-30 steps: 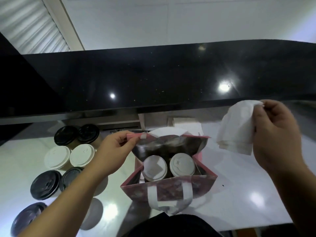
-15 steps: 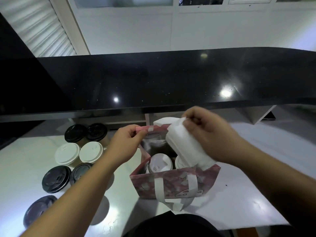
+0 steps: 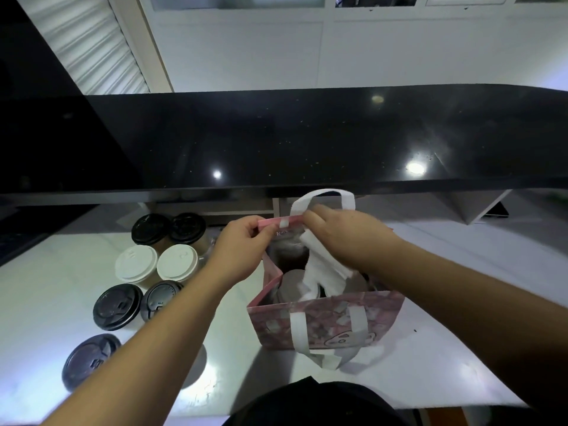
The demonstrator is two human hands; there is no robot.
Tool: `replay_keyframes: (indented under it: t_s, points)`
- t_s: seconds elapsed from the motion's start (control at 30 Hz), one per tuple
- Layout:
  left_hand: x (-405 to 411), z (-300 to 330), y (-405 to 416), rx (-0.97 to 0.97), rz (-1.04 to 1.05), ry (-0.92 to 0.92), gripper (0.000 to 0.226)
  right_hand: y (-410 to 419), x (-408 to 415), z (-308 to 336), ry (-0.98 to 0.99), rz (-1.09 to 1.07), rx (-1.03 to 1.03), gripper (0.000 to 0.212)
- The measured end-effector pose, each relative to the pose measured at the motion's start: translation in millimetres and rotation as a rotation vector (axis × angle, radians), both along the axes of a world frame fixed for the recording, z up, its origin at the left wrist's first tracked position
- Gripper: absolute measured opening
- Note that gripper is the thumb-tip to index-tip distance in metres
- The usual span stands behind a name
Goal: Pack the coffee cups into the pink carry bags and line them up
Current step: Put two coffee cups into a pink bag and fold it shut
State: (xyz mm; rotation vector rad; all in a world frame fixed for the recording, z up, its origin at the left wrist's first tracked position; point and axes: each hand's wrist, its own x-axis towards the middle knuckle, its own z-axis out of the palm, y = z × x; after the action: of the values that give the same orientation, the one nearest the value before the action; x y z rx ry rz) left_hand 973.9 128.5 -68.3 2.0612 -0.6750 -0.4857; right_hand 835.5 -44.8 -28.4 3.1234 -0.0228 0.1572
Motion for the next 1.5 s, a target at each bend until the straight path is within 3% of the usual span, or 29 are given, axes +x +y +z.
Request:
replay_keyframes:
  t_s: [0.07,0.13,0.2,0.33,0.47,0.6,0.8,1.0,1.07,1.23,1.33,1.4,1.5]
  points:
    - [0.5,0.2,0.7,-0.008,-0.009,0.011,0.022,-0.4,-7.8,1.7,-0.131,0.178,-0.103,0.042]
    - [0.7,0.1,0.3,-0.026,-0.021,0.028,0.02,5.0,-14.6,-5.2,-0.145,0.32,-0.131,0.025]
    - [-0.1,-0.8,-0.9,-0.035,-0.028,0.026,0.019,11.2,-16.1,-18.3,0.036,0.346,-0.127,0.022]
    - [-0.9,-2.7,-0.9,-0.015,-0.028,0.024,0.021,13.1,-14.0,-43.2,0.502,0.182,-0.041,0.022]
    - [-2.4,-2.7,1.2,0.0,-0.034,0.018,0.022,13.2,-18.4,-53.2,0.598,0.134,0.11,0.02]
    - [-2.4,-1.4,1.4,-0.019,-0.036,0.031,0.022,16.8,-20.3,-48.0,0.674,0.11,0.224,0.03]
    - [-4.0,0.5,7.7,-0.016,-0.07,0.032,0.018,11.3,-29.3,-8.1,0.516,-0.134,0.388,0.041]
    - [-6.7,-6.6,21.3,-0.035,-0.074,0.05,0.01,-16.5,-105.9,27.5,0.172,-0.423,0.49,0.02]
    - [-11.0,-10.9,24.6,-0.053,-0.02,0.073,0.022,-22.6,-130.9,14.6,0.096,-0.515,0.565,0.021]
    - [-23.6,-11.8,29.4,-0.128,0.081,0.303,0.046,-22.3,-163.9,-23.1,0.123,-0.462,0.883,0.033]
    - [-32.1,-11.2,38.0,-0.168,0.133,0.37,0.052,-15.1,-163.4,-33.8,0.095,-0.405,0.933,0.051]
    - [-39.4,-10.7,52.4,-0.173,0.146,0.342,0.052,-13.3,-158.9,-38.8,0.049,-0.4,0.941,0.051]
    - [-50.5,-10.6,76.2,-0.132,-0.1,0.404,0.044,-17.8,-154.9,-47.9,0.004,-0.411,0.979,0.045]
